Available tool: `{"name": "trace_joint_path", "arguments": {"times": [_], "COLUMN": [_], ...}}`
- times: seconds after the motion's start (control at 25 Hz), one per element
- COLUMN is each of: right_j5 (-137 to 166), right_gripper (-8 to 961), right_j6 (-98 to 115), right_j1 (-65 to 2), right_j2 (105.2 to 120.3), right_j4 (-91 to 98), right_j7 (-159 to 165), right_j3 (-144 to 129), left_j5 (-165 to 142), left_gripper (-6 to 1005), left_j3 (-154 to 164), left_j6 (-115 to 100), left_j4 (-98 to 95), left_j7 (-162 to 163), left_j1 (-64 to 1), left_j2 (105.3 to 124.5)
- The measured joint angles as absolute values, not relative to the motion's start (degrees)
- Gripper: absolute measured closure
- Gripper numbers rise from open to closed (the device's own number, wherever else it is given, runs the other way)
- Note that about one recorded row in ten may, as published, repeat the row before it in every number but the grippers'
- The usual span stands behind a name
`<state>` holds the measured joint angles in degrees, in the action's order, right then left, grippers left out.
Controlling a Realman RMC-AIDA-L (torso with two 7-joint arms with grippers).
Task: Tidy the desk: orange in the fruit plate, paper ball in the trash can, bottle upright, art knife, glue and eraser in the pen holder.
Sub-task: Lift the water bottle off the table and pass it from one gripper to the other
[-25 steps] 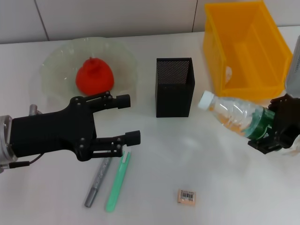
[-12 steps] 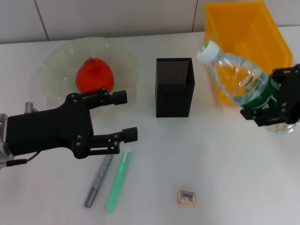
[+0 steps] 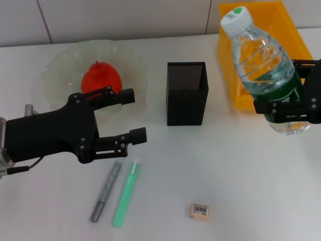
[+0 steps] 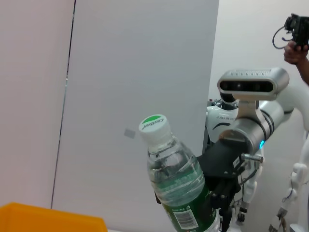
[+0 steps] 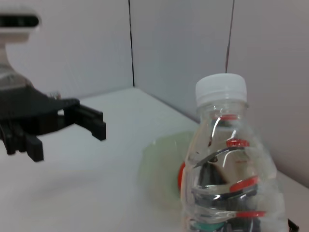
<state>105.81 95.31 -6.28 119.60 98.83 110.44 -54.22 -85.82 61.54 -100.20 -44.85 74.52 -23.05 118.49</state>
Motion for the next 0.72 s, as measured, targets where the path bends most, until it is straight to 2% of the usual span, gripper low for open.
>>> {"name": "trace_joint_path", "arguments": {"times": [0.16, 0.72], "right_j5": [99.0, 96.7], "right_gripper": [186, 187], "right_j6": [95.1, 95.0], "right_j1": [-6.6, -8.9], "right_j2": [119.45, 119.65], "right_j4": [88.8, 71.0], "right_j7": [101.6, 80.2], "right_j3": [-52.3, -53.1], "left_j5": [-85.1, -78.8], "left_gripper": [211, 212], "left_j3": [61.5, 61.5], "left_j6": [-100.1, -98.4], "left_j4": [-44.7, -39.8], "left_j7": [74.4, 74.4], "left_j1": [-22.9, -23.9], "left_j2": [118.47, 118.54]}}
